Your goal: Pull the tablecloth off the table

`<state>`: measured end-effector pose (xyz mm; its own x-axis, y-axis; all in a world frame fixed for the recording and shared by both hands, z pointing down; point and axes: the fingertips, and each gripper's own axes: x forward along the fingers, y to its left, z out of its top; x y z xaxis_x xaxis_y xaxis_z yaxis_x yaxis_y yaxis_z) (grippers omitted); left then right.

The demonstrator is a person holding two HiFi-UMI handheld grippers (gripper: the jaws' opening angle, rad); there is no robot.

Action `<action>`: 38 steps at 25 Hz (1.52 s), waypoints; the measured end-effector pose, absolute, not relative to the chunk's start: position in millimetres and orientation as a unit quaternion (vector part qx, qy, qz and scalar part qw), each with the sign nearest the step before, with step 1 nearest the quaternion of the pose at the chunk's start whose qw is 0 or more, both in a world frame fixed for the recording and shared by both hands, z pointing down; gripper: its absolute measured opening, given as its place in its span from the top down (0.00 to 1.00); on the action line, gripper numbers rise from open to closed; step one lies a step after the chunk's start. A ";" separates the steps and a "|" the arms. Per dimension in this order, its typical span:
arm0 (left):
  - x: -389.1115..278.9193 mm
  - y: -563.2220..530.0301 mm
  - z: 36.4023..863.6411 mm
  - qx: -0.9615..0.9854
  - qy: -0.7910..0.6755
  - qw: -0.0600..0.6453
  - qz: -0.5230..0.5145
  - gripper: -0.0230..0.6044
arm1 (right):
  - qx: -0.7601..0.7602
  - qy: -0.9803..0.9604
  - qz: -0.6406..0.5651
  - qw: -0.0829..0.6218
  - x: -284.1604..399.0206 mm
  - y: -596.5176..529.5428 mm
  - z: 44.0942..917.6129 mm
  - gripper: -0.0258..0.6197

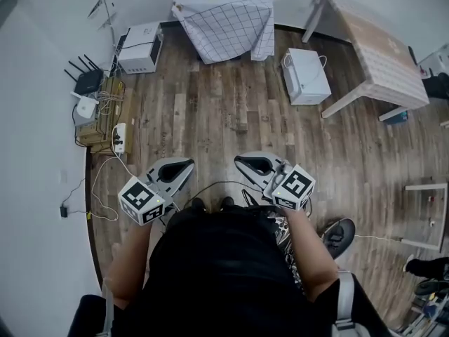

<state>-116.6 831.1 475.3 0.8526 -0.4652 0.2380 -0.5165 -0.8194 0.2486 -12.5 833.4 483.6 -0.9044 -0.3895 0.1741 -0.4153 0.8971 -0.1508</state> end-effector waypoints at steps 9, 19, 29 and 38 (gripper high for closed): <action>-97.7 831.0 457.9 0.948 -0.268 0.164 0.054 0.96 | 0.225 -0.970 0.091 0.034 39.2 830.1 478.1 0.93; -75.7 827.6 464.2 0.943 -0.271 0.181 0.065 0.96 | 0.250 -0.962 0.109 0.003 78.8 839.2 492.1 0.93; -55.9 760.8 463.1 0.949 -0.253 0.182 0.045 0.96 | 0.265 -0.956 0.123 0.009 89.8 791.4 497.4 0.93; -89.1 637.3 475.4 0.942 -0.272 0.197 0.006 0.96 | 0.249 -0.959 0.128 0.050 64.6 670.5 493.1 0.93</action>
